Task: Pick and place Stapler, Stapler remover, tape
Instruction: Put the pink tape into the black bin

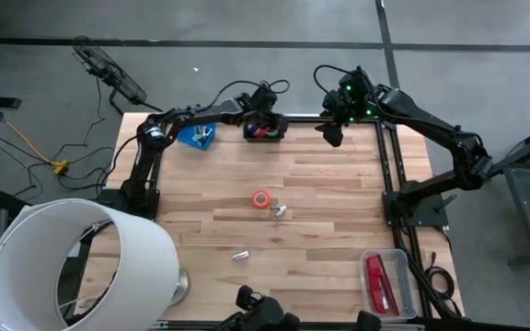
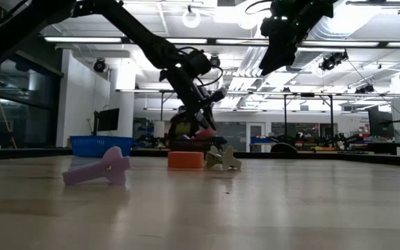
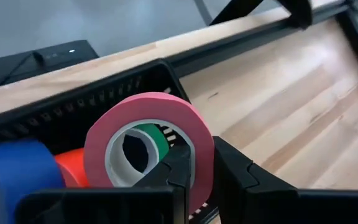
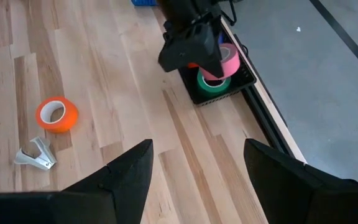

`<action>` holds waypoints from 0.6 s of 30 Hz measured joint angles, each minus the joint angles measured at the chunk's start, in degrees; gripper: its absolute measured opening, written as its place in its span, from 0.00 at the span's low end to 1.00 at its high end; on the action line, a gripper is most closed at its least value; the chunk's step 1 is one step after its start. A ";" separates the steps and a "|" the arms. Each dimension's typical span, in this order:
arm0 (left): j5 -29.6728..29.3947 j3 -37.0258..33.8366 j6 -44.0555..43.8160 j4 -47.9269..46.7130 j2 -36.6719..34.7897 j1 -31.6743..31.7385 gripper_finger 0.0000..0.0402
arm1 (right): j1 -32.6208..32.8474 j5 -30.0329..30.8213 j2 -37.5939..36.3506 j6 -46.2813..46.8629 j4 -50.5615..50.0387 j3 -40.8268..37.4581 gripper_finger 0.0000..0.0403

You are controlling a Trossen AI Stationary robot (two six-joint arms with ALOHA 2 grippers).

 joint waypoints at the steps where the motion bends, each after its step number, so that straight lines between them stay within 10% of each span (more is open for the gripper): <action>1: -0.51 0.01 0.29 -0.63 -0.02 -0.04 0.08 | 0.00 0.00 0.00 0.00 0.00 0.00 0.60; 18: -13.28 2.57 3.68 -9.97 -0.02 -0.04 0.08 | 0.00 0.00 0.00 -0.20 -0.02 0.00 0.60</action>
